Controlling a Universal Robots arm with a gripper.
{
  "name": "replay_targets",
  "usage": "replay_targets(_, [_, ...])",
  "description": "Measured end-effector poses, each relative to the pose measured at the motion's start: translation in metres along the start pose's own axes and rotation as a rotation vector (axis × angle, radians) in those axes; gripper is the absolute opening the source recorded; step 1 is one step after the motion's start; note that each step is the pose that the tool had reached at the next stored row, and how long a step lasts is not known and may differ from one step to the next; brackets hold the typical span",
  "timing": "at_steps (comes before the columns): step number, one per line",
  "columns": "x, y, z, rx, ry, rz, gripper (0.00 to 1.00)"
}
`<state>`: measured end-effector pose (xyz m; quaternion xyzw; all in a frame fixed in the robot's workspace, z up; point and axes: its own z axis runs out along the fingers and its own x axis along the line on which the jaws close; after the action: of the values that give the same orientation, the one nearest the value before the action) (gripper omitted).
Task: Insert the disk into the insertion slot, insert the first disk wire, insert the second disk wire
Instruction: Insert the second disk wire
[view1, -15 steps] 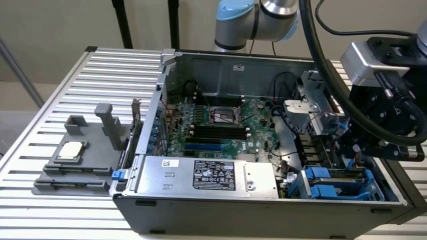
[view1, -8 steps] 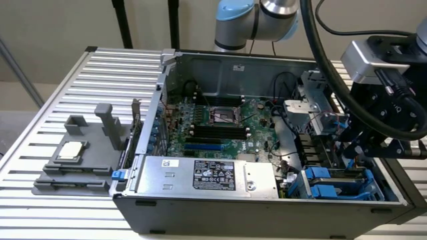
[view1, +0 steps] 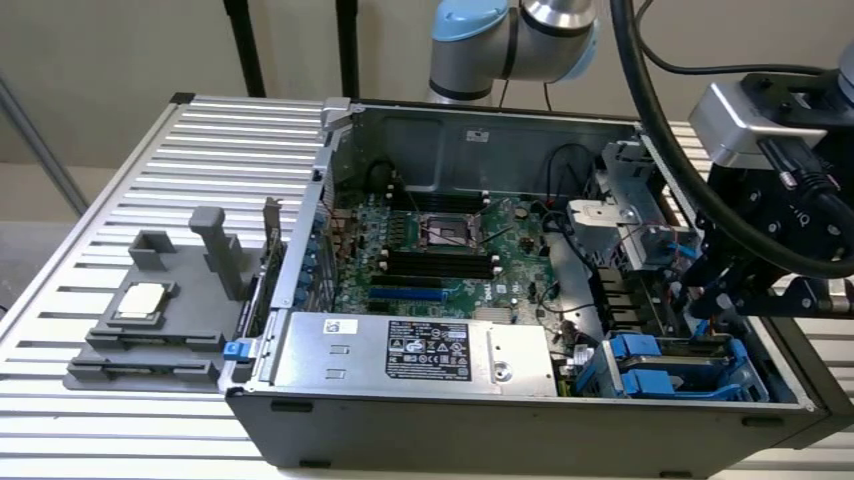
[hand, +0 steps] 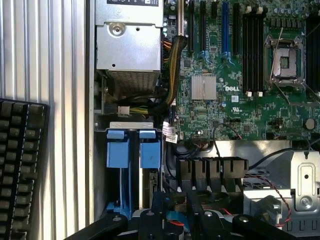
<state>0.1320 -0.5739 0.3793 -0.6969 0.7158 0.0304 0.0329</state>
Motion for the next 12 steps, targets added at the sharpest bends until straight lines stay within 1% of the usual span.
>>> replay_targets(2, [-0.0005, -0.0001, 0.0013, 0.0001, 0.0045, 0.0, 0.33])
replay_targets(9, [-0.0046, 0.0, 0.0054, 0.0005, 0.0171, 0.0, 0.33])
replay_targets(12, [-0.0068, 0.0001, 0.0069, 0.0007, 0.0241, 0.0, 0.33])
